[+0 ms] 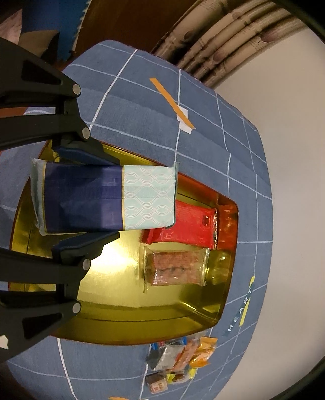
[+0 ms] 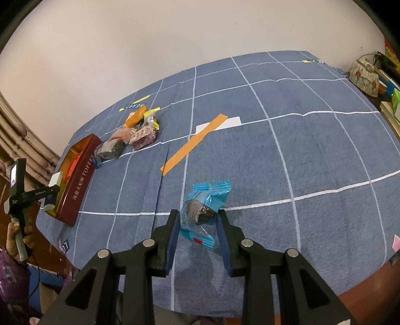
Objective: Organize snacks
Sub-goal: 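Carry the navy-and-mint bar into the tin and release it with the left tool, then lower the blue candy into the tin and open the right tool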
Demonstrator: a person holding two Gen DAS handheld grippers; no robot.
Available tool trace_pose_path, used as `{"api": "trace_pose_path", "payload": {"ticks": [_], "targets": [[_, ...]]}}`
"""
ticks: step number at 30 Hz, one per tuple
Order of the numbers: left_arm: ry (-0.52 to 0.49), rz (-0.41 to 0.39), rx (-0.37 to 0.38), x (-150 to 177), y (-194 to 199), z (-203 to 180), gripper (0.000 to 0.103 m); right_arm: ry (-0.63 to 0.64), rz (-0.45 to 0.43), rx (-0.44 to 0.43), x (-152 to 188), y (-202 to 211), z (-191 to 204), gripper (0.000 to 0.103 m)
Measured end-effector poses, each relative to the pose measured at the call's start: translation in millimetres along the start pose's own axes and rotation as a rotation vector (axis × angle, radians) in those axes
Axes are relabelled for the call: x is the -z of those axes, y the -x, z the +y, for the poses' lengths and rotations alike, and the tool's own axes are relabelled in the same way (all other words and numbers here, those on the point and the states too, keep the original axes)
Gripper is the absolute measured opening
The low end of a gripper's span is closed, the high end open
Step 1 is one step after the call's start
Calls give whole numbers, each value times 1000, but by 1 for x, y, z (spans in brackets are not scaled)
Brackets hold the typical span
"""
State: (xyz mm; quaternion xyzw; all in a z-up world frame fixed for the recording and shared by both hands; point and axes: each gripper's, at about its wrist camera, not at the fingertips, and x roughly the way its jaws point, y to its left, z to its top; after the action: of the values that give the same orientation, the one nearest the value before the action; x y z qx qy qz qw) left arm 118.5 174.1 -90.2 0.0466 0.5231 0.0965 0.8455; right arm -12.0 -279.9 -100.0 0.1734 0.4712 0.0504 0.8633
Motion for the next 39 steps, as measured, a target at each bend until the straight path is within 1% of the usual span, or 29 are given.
{"api": "trace_pose_path", "payload": {"ticks": [7,15,17,20,21,22,24,27,29,31,34,36,38,39], "targets": [[-20,-5,10,0,-3,-4,46,3,6,2,0,-2,-1,30],[-11,26,33,2,-15,-3,46,5,9,1,1,-3,-1,30],[-8,23,39,2,-15,-3,46,4,10,2,1,-3,-1,30],[-7,6,71,1,-11,-1,50,5,10,2,1,-3,-1,30],[-12,-2,71,0,-9,-2,51,5,10,2,1,-3,-1,30],[-16,-15,67,-1,-6,-2,52,5,10,2,1,-3,-1,30],[-24,-37,77,-2,0,-4,58,5,10,1,1,-3,-1,30],[-21,-61,82,-3,10,-4,58,7,8,1,1,-3,-1,30],[3,-67,101,-2,20,-1,57,8,5,0,1,-2,0,30],[50,-77,126,1,35,5,57,18,-8,-6,-2,3,5,30],[123,-77,159,9,53,15,60,61,-29,-28,-8,11,23,30],[160,-77,181,16,65,21,68,96,-33,-47,-13,14,38,30],[171,-88,179,24,76,23,68,140,-34,-76,-19,14,58,30],[166,-105,160,30,84,23,69,168,-37,-96,-23,15,72,30]]}}
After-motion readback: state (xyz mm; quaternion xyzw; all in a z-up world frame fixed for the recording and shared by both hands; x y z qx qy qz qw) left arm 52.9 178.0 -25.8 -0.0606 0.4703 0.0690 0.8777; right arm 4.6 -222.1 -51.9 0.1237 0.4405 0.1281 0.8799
